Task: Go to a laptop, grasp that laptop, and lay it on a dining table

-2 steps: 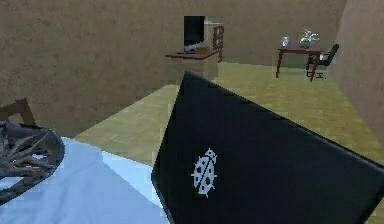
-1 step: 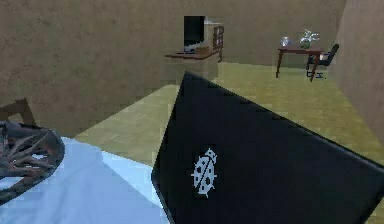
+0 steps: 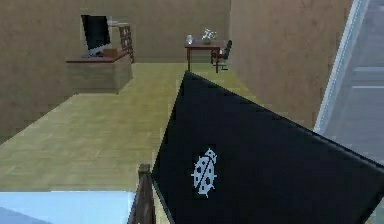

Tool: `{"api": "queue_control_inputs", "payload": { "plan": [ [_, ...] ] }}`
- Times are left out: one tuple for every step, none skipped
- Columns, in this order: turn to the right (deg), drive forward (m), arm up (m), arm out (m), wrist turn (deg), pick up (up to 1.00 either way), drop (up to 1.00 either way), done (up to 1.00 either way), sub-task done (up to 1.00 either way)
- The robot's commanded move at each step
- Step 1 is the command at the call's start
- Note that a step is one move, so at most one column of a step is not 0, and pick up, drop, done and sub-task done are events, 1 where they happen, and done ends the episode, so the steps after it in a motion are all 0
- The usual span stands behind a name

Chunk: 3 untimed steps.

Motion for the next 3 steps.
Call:
{"api": "queue_control_inputs", "payload": {
  "plan": [
    [0.0,1.00,0.00,0.00,0.0,0.00,0.00,0.00,0.00],
    [0.0,1.00,0.00,0.00,0.0,0.00,0.00,0.00,0.00],
    [0.0,1.00,0.00,0.00,0.0,0.00,0.00,0.00,0.00]
  ]
}}
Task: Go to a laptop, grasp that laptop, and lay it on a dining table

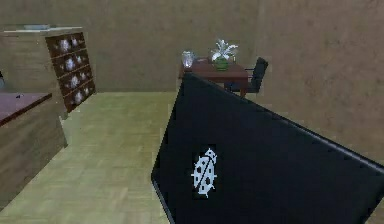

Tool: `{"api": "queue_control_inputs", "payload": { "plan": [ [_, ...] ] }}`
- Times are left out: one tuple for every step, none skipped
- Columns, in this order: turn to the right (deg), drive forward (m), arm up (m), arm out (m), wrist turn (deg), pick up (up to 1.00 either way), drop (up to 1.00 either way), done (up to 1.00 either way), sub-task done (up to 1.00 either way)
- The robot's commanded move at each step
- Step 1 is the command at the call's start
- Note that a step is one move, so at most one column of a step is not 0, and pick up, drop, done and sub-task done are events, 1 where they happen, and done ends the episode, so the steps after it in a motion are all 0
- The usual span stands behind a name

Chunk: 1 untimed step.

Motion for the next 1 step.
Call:
{"api": "queue_control_inputs", "payload": {
  "plan": [
    [0.0,1.00,0.00,0.00,0.0,0.00,0.00,0.00,0.00]
  ]
}}
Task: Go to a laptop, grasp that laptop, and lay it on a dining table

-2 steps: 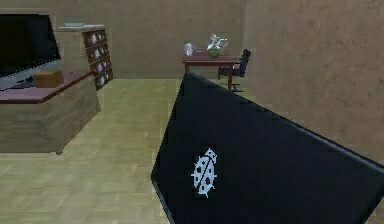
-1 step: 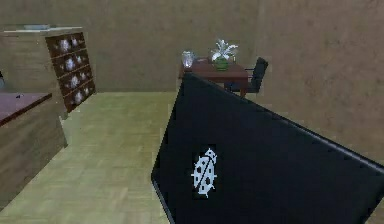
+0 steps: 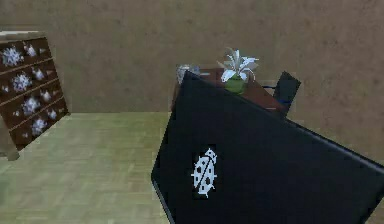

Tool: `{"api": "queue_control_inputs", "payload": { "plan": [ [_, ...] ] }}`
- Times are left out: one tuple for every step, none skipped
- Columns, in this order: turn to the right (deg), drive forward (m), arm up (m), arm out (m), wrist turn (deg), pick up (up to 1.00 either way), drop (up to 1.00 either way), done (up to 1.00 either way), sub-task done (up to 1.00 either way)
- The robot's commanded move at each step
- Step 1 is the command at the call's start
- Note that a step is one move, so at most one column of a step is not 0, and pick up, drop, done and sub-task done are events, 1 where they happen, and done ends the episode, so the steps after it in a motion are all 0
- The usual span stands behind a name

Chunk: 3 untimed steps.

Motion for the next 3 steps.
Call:
{"api": "queue_control_inputs", "payload": {
  "plan": [
    [3.0,0.00,0.00,0.00,0.0,0.00,0.00,0.00,0.00],
    [0.0,1.00,0.00,0.00,0.0,0.00,0.00,0.00,0.00],
    [0.0,0.35,0.00,0.00,0.0,0.00,0.00,0.00,0.00]
  ]
}}
